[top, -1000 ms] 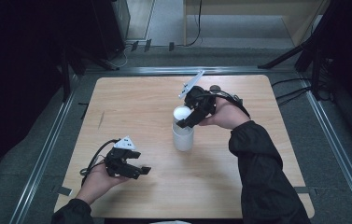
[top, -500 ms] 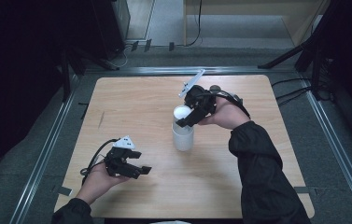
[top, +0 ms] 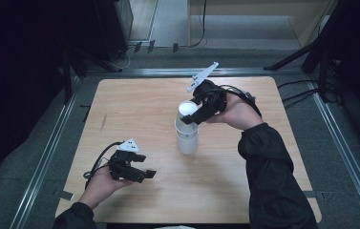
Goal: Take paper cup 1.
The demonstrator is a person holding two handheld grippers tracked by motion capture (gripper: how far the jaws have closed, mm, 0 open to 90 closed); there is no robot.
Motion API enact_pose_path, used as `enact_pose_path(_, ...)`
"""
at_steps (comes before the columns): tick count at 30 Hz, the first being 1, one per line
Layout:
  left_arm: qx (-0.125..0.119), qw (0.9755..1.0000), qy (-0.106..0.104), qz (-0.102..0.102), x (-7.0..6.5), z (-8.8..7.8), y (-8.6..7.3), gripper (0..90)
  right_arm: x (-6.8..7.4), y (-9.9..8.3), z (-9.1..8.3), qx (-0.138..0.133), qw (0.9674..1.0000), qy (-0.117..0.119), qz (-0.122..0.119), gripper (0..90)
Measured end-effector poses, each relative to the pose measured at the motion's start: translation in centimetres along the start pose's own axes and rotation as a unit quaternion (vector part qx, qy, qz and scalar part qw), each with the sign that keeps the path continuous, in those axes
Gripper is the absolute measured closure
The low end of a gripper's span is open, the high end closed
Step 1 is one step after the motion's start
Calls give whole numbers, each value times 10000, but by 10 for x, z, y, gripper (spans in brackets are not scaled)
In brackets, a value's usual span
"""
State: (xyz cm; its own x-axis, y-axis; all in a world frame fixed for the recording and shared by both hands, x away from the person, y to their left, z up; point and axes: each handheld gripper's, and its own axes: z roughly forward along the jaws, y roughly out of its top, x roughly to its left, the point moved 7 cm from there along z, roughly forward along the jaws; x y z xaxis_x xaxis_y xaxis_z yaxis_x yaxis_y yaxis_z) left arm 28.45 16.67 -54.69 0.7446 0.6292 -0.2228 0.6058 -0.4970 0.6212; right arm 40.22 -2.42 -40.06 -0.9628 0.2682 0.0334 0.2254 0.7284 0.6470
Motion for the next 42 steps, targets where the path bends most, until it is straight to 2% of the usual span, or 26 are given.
enact_pose_path(2,-1,10000,-16,35,0,0,1,231,3,5,-10,-139,9999,-21,18,339)
enact_pose_path(5,-27,10000,-46,32,0,0,3,231,6,8,-18,-204,9998,-56,-23,339)
enact_pose_path(6,-32,10000,-53,38,0,0,3,231,8,10,-29,-308,9994,-125,-55,340)
enact_pose_path(7,-35,10000,-62,48,0,1,4,231,8,10,-29,-308,9994,-125,-55,340)
enact_pose_path(9,-32,9999,-71,74,0,1,5,231,14,16,-47,-563,9982,-199,-69,340)
enact_pose_path(11,-44,9999,-87,80,0,2,6,231,15,18,-53,-628,9977,-238,-85,340)
enact_pose_path(12,-53,9999,-94,100,-1,2,7,231,19,19,-61,-706,9970,-285,-125,340)
enact_pose_path(17,-152,9997,-141,129,0,0,13,231,26,13,-72,-690,9970,-327,-153,340)
enact_pose_path(19,-207,9995,-181,137,0,0,16,231,28,5,-77,-732,9970,-228,-56,341)
enact_pose_path(23,-247,9992,-272,187,1,3,24,230,30,-2,-81,-711,9972,-238,-8,342)
enact_pose_path(30,-275,9978,-474,379,-1,8,40,220,43,-26,-86,-530,9982,-267,45,342)
enact_pose_path(33,-274,9971,-566,418,-1,10,47,215,47,-31,-87,-534,9983,-235,65,343)
enact_pose_path(37,-337,9958,-703,488,-2,11,58,214,54,-41,-82,-524,9985,-146,83,343)
enact_pose_path(38,-388,9950,-762,518,-3,11,61,213,58,-47,-77,-503,9987,-101,-7,343)
enact_pose_path(40,-401,9945,-817,516,-3,12,63,213,60,-49,-75,-482,9988,-70,-7,343)
enact_pose_path(42,-363,9947,-795,539,-3,14,65,181,62,-57,-67,-464,9989,5,19,344)
